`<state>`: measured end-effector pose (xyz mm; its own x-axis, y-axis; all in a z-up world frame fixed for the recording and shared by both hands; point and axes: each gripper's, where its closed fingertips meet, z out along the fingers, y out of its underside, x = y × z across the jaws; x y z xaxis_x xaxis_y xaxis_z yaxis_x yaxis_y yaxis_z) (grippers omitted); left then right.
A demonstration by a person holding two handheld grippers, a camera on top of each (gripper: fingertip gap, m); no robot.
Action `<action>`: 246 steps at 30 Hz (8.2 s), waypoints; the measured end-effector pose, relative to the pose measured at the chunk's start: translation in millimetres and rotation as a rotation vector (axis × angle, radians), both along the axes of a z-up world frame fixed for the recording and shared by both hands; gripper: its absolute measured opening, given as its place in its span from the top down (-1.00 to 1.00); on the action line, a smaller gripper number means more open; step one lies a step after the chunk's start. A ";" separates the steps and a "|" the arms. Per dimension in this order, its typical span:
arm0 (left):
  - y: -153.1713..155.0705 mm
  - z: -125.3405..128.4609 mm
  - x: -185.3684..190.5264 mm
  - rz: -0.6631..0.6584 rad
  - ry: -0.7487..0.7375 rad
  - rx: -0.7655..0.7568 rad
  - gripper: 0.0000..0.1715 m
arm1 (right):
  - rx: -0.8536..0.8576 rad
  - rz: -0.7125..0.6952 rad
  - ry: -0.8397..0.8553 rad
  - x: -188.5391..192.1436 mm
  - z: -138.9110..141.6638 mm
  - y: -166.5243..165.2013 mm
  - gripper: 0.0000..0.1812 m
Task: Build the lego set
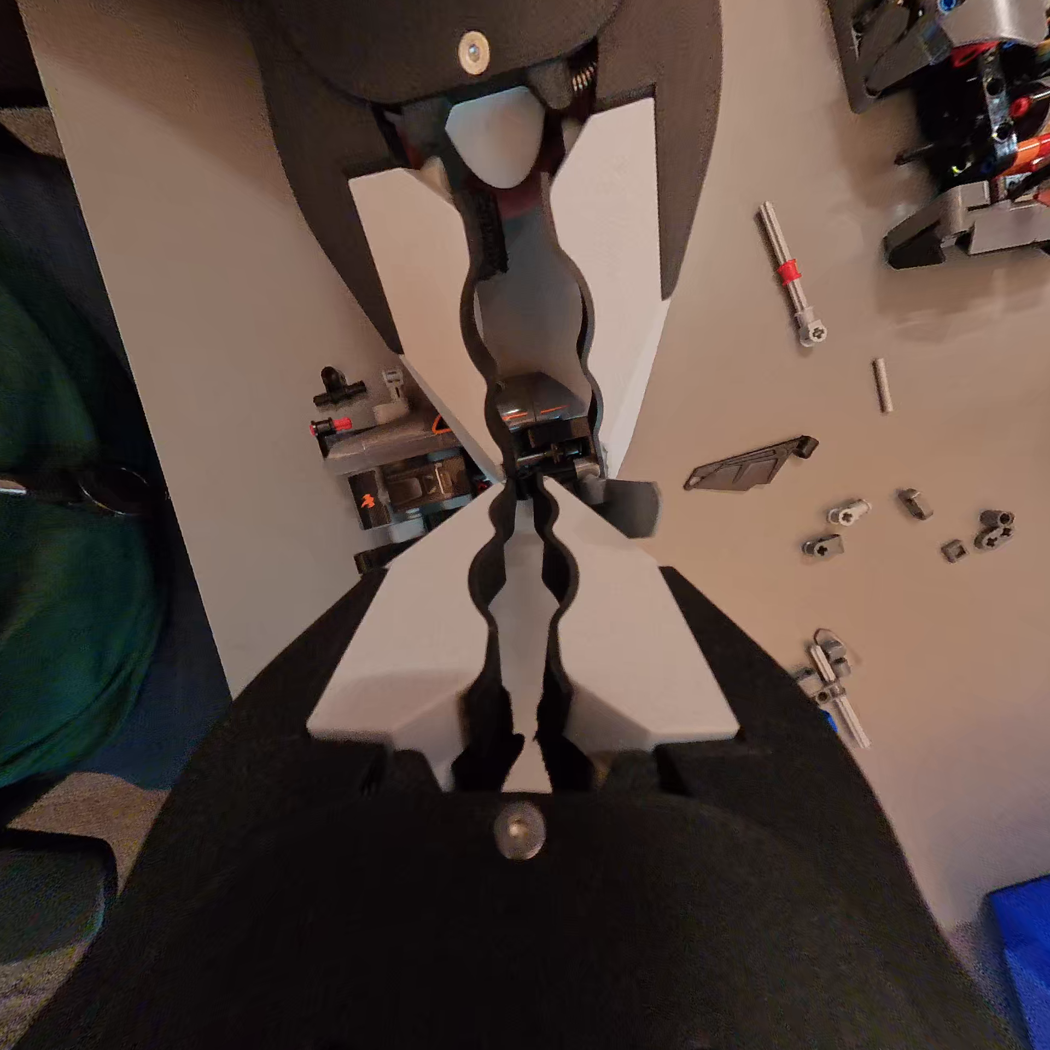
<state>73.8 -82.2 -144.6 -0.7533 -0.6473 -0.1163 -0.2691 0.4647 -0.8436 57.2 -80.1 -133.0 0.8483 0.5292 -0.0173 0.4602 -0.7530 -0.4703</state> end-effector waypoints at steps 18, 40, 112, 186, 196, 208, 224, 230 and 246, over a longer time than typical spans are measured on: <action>-7.1 -5.8 12.2 -0.036 0.006 0.017 0.66 | -0.063 0.084 -0.014 12.8 0.0 -8.3 0.96; -17.4 -10.6 20.9 -0.071 0.031 0.039 0.52 | -0.089 0.213 -0.024 17.0 1.8 -18.5 0.96; -12.0 -9.8 28.4 -0.038 0.020 0.023 0.73 | 0.245 -0.025 0.141 34.9 -1.6 -0.2 0.75; -11.5 -16.1 28.7 0.033 0.043 0.052 0.73 | 0.366 -0.025 0.176 51.6 0.1 0.4 0.86; -10.0 0.1 27.8 0.043 -0.030 0.036 0.95 | 0.360 -0.022 0.212 49.5 -3.9 -0.5 0.86; -8.4 3.5 29.3 0.053 -0.091 0.132 1.00 | 0.366 -0.012 0.239 48.1 -4.8 -0.1 0.85; -9.6 2.4 31.9 0.054 -0.124 0.169 1.00 | 0.375 -0.001 0.268 48.8 -4.9 -1.4 0.86; -10.4 3.9 31.0 0.046 -0.138 0.175 1.00 | 0.382 0.006 0.281 48.1 -4.3 -2.1 0.87; -11.5 2.4 32.3 0.044 -0.160 0.215 1.00 | 0.391 0.013 0.306 48.1 -5.2 -3.7 0.84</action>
